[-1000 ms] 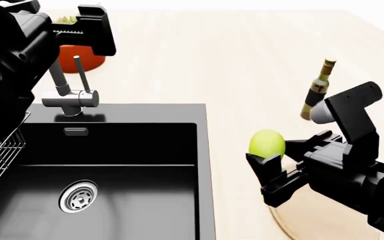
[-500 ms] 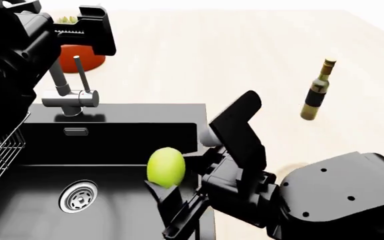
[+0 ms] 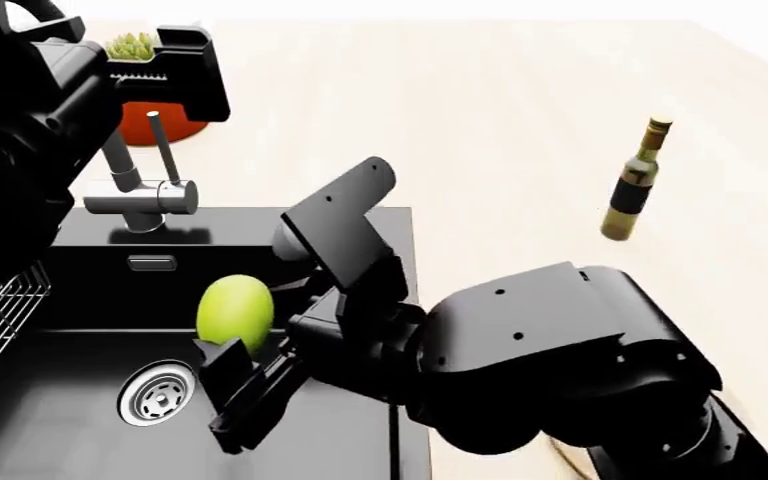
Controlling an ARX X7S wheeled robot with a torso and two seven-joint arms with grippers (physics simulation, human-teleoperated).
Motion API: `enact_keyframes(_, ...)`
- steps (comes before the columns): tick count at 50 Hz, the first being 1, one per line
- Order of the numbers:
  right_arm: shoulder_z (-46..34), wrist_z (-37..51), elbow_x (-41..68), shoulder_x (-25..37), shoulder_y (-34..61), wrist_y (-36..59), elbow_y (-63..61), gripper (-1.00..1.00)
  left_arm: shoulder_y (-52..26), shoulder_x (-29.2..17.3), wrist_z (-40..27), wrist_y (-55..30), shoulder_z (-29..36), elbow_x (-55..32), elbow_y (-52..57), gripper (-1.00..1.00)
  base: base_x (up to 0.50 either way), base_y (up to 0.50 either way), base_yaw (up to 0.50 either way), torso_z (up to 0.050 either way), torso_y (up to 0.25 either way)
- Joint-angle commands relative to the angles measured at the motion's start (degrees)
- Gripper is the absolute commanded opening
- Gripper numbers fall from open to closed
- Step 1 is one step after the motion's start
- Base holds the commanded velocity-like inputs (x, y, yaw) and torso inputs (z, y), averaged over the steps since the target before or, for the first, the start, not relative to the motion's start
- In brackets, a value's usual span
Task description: Pick the lime from the counter and place it in the sink. Then turn on the sink faucet.
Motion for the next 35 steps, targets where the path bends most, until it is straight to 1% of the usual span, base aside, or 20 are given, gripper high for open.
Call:
enact_keyframes(1, -3.13, -3.73, -7.3, -4.56, 3.57, -1.92, 7.33, -1.0, 0.55, -0.3, 0.17, 0.44, -0.13, -0.03, 0.14, 1.0, 0.0, 0.0, 0.0, 0.0, 0.0)
enact_keyframes(15, -10.41, -4.23, -12.98, -5.48, 3.58, -1.79, 11.43, -1.0, 0.93, -0.34, 0.61, 0.92, 0.15, 0.44, 0.02, 1.0, 0.0, 0.0, 0.0, 0.0, 0.0)
enact_keyframes(18, -10.34, -2.5, -11.56, -6.23, 5.38, -0.43, 13.07, -1.0, 1.14, -0.43, 0.65, 1.05, 0.13, 0.48, 0.06, 1.0, 0.0, 0.0, 0.0, 0.0, 0.0)
enact_keyframes(21, -11.65, -2.25, -12.44, -6.21, 4.9, -0.56, 13.79, -1.0, 1.24, -0.52, 0.5, 1.08, 0.05, 0.34, 0.21, 1.0, 0.0, 0.0, 0.0, 0.0, 0.0)
enact_keyframes(29, -11.07, 0.34, -9.47, -7.26, 7.01, 0.33, 15.52, -1.0, 1.62, -0.64, 0.62, 1.35, 0.12, 0.47, 0.31, 1.0, 0.0, 0.0, 0.0, 0.0, 0.0)
enact_keyframes(35, -12.07, 1.02, -8.36, -7.02, 6.76, 0.97, 16.43, -1.0, 1.87, -0.76, 0.68, 1.46, 0.23, 0.6, 0.3, 1.0, 0.0, 0.0, 0.0, 0.0, 0.0)
